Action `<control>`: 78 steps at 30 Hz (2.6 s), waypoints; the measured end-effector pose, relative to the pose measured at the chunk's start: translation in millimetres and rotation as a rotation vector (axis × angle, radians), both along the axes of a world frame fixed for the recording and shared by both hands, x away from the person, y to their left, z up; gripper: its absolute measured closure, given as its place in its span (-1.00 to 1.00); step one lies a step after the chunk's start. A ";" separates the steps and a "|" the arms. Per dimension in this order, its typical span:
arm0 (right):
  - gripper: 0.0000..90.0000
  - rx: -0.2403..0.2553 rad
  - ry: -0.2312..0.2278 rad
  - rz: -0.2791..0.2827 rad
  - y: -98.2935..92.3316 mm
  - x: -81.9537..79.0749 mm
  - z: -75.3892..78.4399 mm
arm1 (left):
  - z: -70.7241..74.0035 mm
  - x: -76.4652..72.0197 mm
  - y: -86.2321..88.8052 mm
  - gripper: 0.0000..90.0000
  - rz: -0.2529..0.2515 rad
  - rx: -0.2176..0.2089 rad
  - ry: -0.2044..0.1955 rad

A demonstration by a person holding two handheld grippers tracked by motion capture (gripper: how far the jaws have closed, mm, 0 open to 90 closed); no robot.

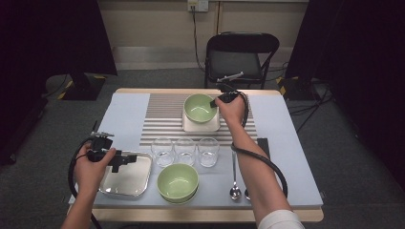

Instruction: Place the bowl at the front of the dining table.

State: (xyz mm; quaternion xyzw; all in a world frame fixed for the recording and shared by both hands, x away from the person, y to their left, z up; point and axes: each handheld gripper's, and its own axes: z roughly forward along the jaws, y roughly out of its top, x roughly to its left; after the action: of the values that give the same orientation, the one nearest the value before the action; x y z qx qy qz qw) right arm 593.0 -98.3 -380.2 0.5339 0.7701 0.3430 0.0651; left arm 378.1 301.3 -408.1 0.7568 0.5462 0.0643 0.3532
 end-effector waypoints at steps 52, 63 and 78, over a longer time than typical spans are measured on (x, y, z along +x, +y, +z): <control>0.88 -0.006 0.011 -0.029 -0.3 12.0 -20.9 | -3.2 -2.1 -0.2 -0.49 -0.005 -0.005 0.013; 0.88 -0.011 0.014 -0.037 -0.1 13.8 -24.6 | -3.5 -2.2 -1.4 -0.49 -0.008 -0.004 0.013; 0.87 -0.023 0.017 -0.055 -1.3 16.5 -29.1 | -3.1 -3.0 -1.8 -0.49 -0.003 -0.001 0.011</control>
State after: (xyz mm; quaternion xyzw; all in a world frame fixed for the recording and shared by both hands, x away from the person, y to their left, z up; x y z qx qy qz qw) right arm 609.5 -99.6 -409.2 0.5568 0.7597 0.3276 0.0741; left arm 375.1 299.4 -411.2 0.7578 0.5471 0.0596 0.3505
